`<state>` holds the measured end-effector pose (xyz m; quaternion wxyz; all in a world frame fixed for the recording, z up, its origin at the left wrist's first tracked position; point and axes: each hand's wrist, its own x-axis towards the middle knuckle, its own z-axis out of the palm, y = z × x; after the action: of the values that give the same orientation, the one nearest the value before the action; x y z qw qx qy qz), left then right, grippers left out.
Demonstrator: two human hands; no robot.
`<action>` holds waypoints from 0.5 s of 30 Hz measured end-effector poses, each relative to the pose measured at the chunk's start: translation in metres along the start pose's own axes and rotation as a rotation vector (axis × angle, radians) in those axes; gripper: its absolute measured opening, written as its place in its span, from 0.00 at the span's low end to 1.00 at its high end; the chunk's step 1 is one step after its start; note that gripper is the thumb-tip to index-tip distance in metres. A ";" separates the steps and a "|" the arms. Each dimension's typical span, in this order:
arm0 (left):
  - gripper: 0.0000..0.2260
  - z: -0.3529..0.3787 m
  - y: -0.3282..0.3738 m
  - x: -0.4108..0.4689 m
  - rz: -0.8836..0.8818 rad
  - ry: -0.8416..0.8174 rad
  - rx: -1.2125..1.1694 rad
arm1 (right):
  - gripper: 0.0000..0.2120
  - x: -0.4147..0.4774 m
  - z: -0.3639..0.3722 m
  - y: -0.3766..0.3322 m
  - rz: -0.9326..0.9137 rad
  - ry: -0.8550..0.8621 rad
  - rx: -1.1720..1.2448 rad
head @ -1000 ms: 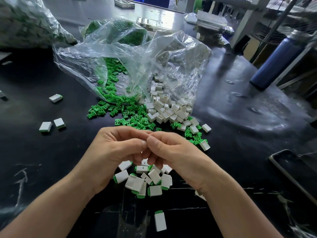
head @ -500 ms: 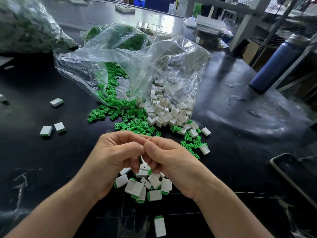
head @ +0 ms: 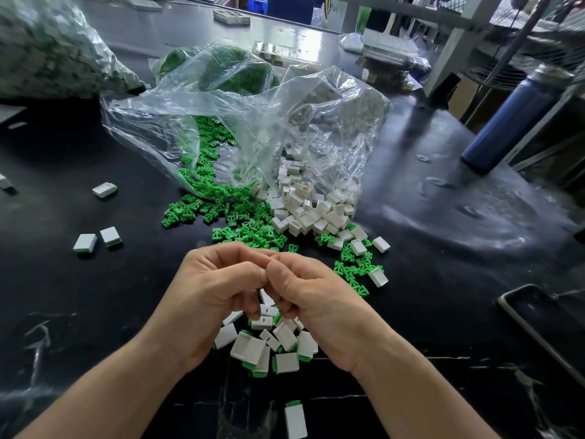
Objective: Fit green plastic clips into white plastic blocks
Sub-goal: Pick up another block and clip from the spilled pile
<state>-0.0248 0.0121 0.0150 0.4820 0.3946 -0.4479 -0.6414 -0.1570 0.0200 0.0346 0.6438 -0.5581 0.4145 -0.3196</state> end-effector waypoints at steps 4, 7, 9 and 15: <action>0.09 0.000 -0.001 0.001 -0.005 0.007 -0.015 | 0.12 0.000 0.000 0.000 -0.014 0.001 0.018; 0.09 0.000 -0.003 0.001 -0.006 0.018 -0.027 | 0.11 0.001 0.000 0.001 -0.003 0.013 0.005; 0.10 0.001 -0.003 0.001 -0.006 0.029 -0.030 | 0.10 0.001 0.000 0.002 0.003 0.024 -0.008; 0.10 0.002 -0.003 0.001 -0.001 0.042 -0.034 | 0.10 0.002 0.001 0.002 0.005 0.044 -0.015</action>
<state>-0.0275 0.0117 0.0121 0.4975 0.4001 -0.4265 -0.6407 -0.1550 0.0193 0.0321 0.6312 -0.5548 0.4324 -0.3268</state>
